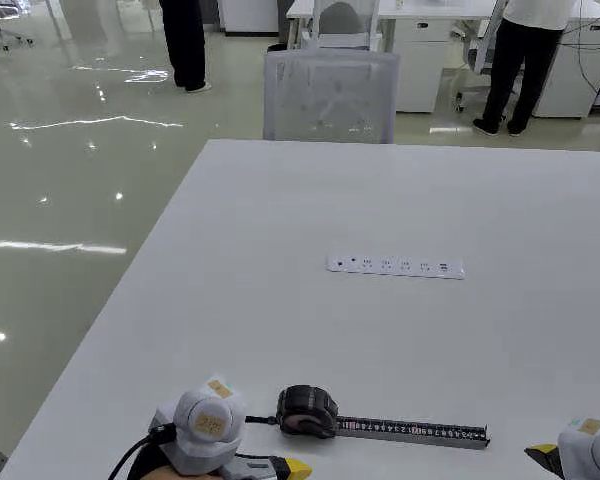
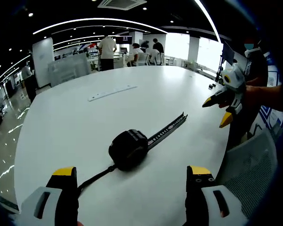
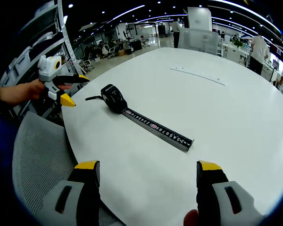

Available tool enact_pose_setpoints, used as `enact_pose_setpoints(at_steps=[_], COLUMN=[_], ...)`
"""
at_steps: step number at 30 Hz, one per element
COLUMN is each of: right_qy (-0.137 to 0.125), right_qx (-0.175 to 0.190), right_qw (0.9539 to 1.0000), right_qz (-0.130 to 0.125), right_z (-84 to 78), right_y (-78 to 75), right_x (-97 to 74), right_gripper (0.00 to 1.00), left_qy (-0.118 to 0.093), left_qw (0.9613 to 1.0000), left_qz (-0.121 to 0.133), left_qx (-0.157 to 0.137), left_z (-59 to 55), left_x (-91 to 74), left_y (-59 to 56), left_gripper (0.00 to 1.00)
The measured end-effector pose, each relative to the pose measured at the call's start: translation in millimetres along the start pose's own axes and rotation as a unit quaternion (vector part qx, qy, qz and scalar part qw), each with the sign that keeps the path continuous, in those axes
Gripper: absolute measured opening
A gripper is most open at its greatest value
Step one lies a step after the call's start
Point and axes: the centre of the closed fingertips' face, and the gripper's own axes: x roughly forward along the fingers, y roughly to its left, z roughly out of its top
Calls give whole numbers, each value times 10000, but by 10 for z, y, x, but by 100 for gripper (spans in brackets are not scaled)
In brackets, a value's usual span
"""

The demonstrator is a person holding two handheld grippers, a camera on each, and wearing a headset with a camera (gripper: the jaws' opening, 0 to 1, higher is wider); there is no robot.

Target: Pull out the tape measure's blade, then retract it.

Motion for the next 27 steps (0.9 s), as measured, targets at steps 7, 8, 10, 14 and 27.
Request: enact_pose_setpoints(at_steps=[7,8,10,14,27], right_qy=[-109,-127,-168,-222,-268], right_qx=[256,262,321,352,366], right_qw=[9996,9996,9993,9991,9986], right_qz=[-25,-43,-69,-123,-278], right_z=[56,66,86,104,82], right_y=[123,129,151,189,342], right_x=[-156,-175,-222,-310,-669], right_gripper=[86,87,88,91,100], left_qy=[-68,-78,-83,-25,3], left_qw=[9999,9999,9997,9993,9968], left_qz=[90,98,176,277,484], left_qx=[-41,-65,-136,-246,-629], left_z=[-5,-3,8,2,-16], left_x=[-163,-179,-219,-304,-684], left_y=[-32,-28,-10,15,35], left_gripper=[95,95,97,99,100])
